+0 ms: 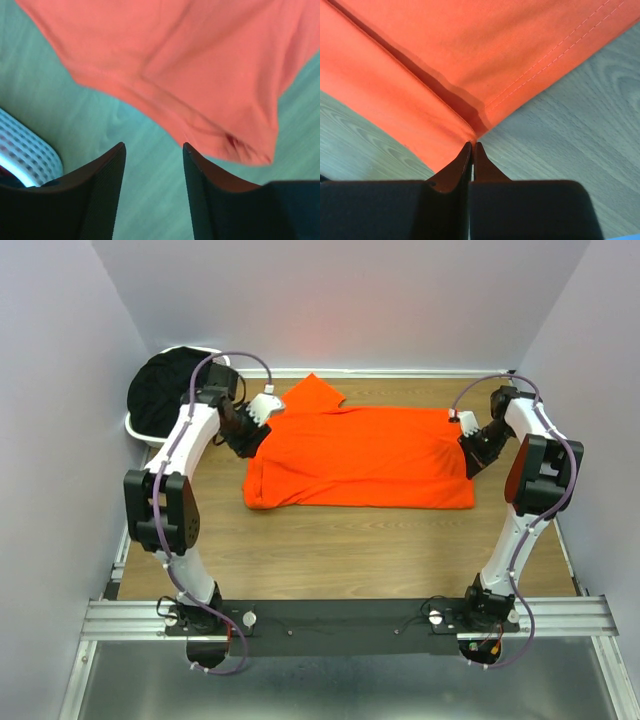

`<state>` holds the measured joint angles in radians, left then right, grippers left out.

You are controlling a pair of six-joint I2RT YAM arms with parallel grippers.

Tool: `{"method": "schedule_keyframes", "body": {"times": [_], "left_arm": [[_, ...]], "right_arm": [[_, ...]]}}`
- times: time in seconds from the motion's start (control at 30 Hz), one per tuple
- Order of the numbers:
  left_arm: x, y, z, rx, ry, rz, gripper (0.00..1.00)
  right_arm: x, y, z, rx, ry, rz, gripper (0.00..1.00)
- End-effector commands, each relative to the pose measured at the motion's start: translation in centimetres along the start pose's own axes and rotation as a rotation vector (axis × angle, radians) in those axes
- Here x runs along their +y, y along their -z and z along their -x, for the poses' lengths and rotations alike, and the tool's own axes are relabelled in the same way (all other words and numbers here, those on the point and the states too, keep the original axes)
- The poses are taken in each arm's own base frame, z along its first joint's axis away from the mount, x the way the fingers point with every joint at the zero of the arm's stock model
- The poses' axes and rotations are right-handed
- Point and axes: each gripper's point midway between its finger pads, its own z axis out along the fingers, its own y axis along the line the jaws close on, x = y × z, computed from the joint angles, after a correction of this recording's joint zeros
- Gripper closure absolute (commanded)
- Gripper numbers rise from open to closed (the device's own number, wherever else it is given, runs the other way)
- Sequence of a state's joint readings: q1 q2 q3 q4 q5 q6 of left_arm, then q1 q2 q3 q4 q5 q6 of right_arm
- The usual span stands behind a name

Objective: Fold and stack the t-shirts
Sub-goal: Fold the tshirt

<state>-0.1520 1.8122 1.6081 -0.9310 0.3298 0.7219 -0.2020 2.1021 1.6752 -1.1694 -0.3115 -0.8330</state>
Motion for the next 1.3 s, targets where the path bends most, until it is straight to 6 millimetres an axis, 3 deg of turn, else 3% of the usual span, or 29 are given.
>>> {"method": "schedule_keyframes", "body": {"times": [0.0,0.07,0.17,0.47,0.87,1.03,1.2,1.27], "left_arm": [[-5.2,1.4,-3.7,0.031,0.032,-0.167,0.42],[-7.8,1.4,-5.2,0.042,0.052,-0.243,0.41],[-9.4,0.8,-6.6,0.065,0.058,-0.279,0.41],[-11.5,-0.2,-6.9,0.084,0.015,-0.355,0.41],[-11.9,-2.7,-7.6,0.135,-0.006,-0.352,0.46],[-11.3,-2.9,-7.8,0.162,-0.021,-0.339,0.62],[-10.3,-2.8,-6.8,0.152,-0.039,-0.321,1.0],[-9.8,-2.6,-6.3,0.15,-0.043,-0.315,1.0]], "right_arm": [[-0.4,-0.2,0.6,-0.025,-0.015,0.0,0.93],[-0.3,0.0,0.6,-0.027,-0.016,-0.002,0.93],[-0.2,0.0,0.4,-0.023,-0.014,-0.002,0.93],[-0.4,-0.1,0.6,-0.024,-0.019,-0.003,0.94],[-0.6,-0.3,0.6,-0.016,-0.022,-0.004,0.94],[-0.7,-0.5,0.5,-0.011,-0.022,-0.003,0.94],[-0.9,-0.6,0.5,-0.009,-0.023,-0.003,0.95],[-0.9,-0.6,0.5,-0.008,-0.023,-0.002,0.95]]}}
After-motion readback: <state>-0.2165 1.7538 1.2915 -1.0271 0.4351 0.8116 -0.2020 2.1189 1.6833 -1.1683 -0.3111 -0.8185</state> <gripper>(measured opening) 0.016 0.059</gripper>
